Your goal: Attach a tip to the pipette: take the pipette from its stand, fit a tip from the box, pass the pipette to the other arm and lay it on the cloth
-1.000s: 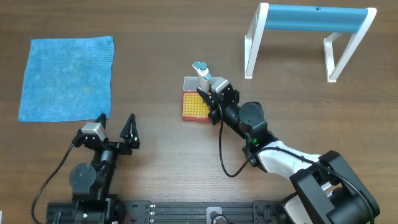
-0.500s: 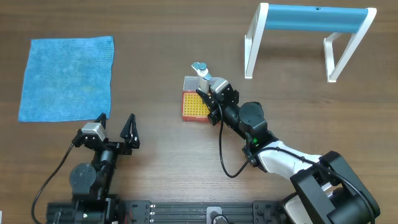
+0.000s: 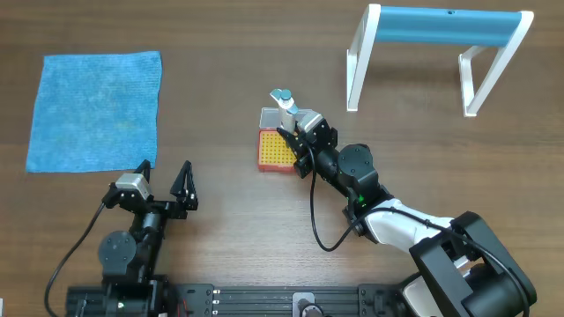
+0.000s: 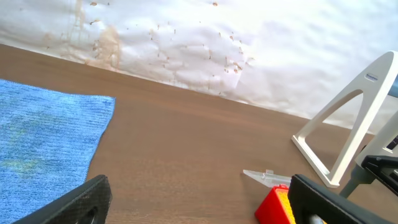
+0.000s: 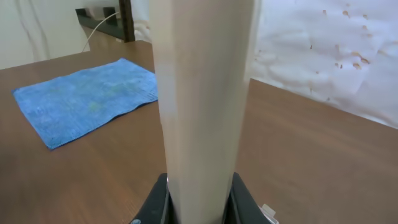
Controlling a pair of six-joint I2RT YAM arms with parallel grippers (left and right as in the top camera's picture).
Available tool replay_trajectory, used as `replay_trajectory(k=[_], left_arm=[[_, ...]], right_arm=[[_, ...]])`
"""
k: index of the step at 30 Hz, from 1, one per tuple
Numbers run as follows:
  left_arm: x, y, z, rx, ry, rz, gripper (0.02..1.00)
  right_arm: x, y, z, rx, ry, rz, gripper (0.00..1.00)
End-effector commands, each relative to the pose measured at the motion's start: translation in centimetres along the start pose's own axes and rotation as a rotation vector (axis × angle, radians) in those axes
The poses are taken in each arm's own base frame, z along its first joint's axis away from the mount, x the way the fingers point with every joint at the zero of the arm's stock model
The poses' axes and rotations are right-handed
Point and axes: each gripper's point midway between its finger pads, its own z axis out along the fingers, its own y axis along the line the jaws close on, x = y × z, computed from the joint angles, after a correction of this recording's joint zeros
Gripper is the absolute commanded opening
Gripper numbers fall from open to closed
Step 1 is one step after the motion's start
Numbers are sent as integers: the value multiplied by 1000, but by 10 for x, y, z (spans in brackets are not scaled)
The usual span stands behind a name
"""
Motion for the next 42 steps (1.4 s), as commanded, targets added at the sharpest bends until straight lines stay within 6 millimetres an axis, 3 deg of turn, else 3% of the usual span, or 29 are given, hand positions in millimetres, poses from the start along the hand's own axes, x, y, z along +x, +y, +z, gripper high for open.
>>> replay_trajectory(k=[1, 6, 13, 42], left_arm=[[1, 0, 0, 3, 3, -13, 921], [1, 0, 0, 3, 3, -12, 919], [1, 0, 0, 3, 3, -13, 921], [1, 0, 0, 3, 3, -12, 921]], right_arm=[[10, 4, 3, -21, 33, 12, 71], [20, 4, 5, -21, 59, 19, 71], [17, 2, 11, -19, 28, 11, 71], [103, 8, -5, -25, 291, 81, 71]])
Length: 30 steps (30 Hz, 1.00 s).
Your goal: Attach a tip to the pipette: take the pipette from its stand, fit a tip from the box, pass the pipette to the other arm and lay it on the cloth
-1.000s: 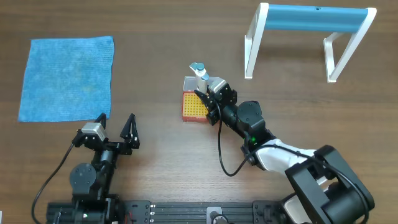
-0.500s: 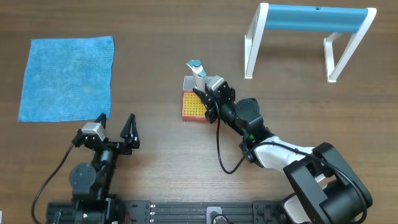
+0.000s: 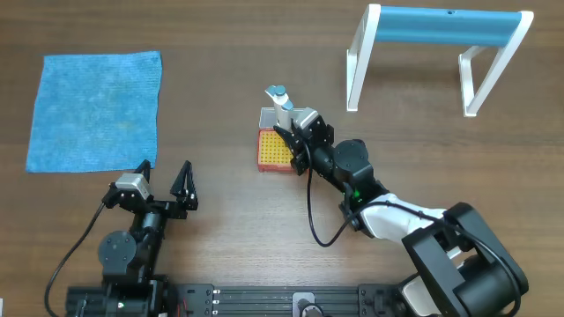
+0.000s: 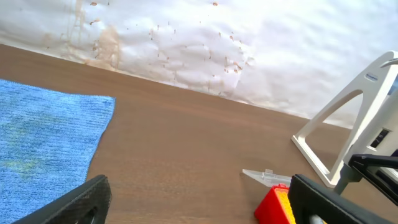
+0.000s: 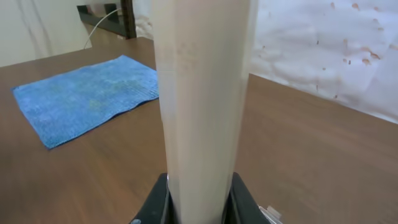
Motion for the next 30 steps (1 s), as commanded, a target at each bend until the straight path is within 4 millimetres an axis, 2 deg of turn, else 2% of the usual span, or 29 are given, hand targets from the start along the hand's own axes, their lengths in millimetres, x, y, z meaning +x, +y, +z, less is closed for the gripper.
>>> replay_trajectory(k=[1, 8, 13, 22, 27, 30], left_arm=[[1, 0, 0, 3, 3, -13, 921], [1, 0, 0, 3, 3, -13, 921], [1, 0, 0, 3, 3, -12, 919], [1, 0, 0, 3, 3, -12, 921], [1, 0, 0, 3, 3, -13, 921], [1, 0, 0, 3, 3, -13, 919]], right_arm=[[91, 8, -12, -14, 256, 73, 71], [94, 8, -13, -14, 267, 76, 71], [107, 10, -17, -16, 321, 90, 71], [91, 8, -12, -14, 254, 72, 71], [63, 6, -6, -11, 137, 40, 71], [56, 6, -5, -10, 112, 34, 71]])
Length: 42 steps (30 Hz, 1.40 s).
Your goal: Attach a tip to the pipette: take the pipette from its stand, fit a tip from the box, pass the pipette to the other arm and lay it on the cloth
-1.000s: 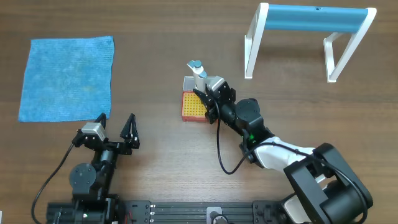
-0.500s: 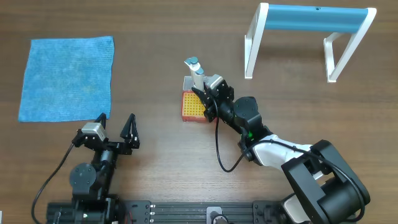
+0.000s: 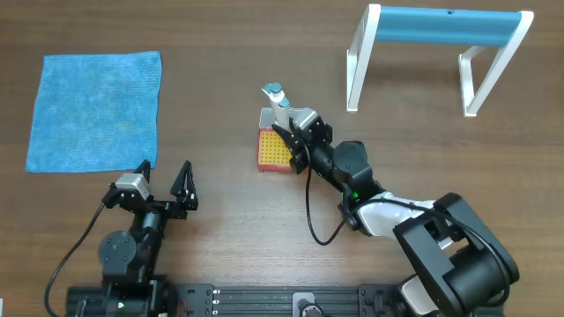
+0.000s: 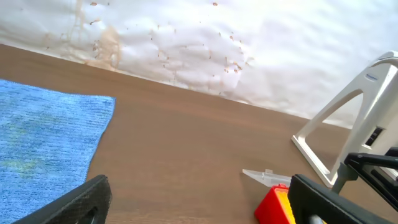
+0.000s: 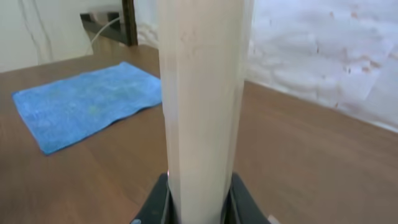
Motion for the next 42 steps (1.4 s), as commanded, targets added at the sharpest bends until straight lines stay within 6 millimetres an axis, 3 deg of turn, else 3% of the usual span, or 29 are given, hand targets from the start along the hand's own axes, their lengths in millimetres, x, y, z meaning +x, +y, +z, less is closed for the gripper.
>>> replay_trajectory(k=[1, 15, 35, 42], left_arm=[[1, 0, 0, 3, 3, -13, 921], [1, 0, 0, 3, 3, -13, 921], [1, 0, 0, 3, 3, -12, 921], [1, 0, 0, 3, 3, -13, 921]], right_arm=[[58, 7, -11, -11, 158, 50, 71], [-2, 7, -17, -7, 8, 12, 71], [-50, 0, -11, 20, -134, -28, 71], [-96, 2, -21, 21, -272, -63, 71]])
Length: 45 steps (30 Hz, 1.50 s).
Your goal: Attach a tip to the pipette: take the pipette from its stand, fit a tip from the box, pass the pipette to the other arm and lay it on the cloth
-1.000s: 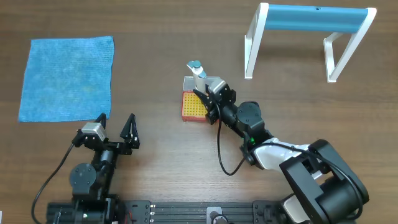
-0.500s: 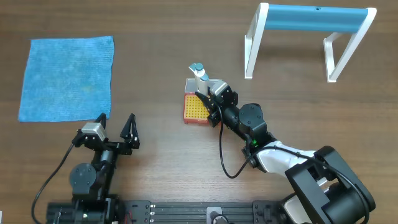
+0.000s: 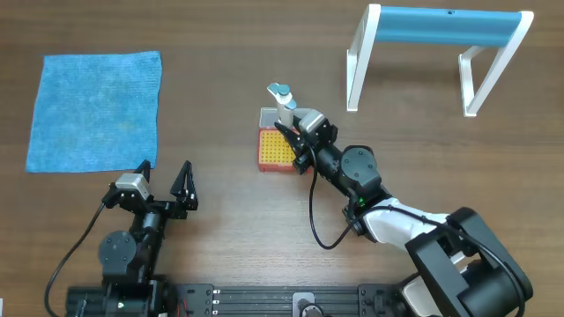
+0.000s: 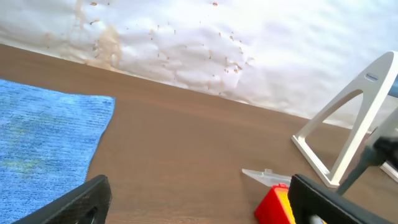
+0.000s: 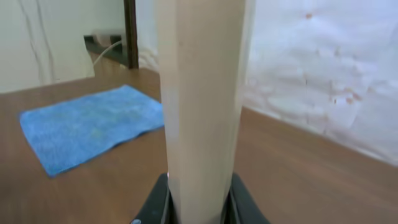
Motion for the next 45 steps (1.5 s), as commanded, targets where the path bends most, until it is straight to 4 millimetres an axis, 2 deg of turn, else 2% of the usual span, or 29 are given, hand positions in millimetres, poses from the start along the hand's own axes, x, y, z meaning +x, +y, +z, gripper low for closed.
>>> replay_trajectory(k=[1, 6, 9, 13, 16, 20, 24, 35, 38, 42, 45], left_arm=[[1, 0, 0, 3, 2, -13, 921], [1, 0, 0, 3, 2, -13, 919], [1, 0, 0, 3, 2, -13, 921], [1, 0, 0, 3, 2, -12, 919], [1, 0, 0, 3, 2, -12, 921], [1, 0, 0, 3, 2, -12, 921], [1, 0, 0, 3, 2, -13, 921], [1, 0, 0, 3, 2, -13, 921], [-1, 8, 0, -42, -11, -14, 921], [7, -28, -3, 163, 61, -232, 921], [12, -45, -7, 249, 127, -418, 921]], right_arm=[[-63, -2, -3, 15, -168, -35, 71], [-117, 3, -24, 17, -304, -67, 71], [-149, 6, -41, 4, -383, -17, 73], [-166, 19, -55, -84, -404, 135, 71], [-165, 21, -57, -126, -373, 308, 75], [-153, 20, -53, -137, -309, 470, 71], [-149, 20, -51, -143, -290, 540, 71], [-148, 18, -51, -133, -287, 563, 73], [-147, 18, -50, -144, -281, 639, 71], [-147, 18, -50, -150, -279, 679, 71], [-147, 18, -50, -155, -277, 711, 71]])
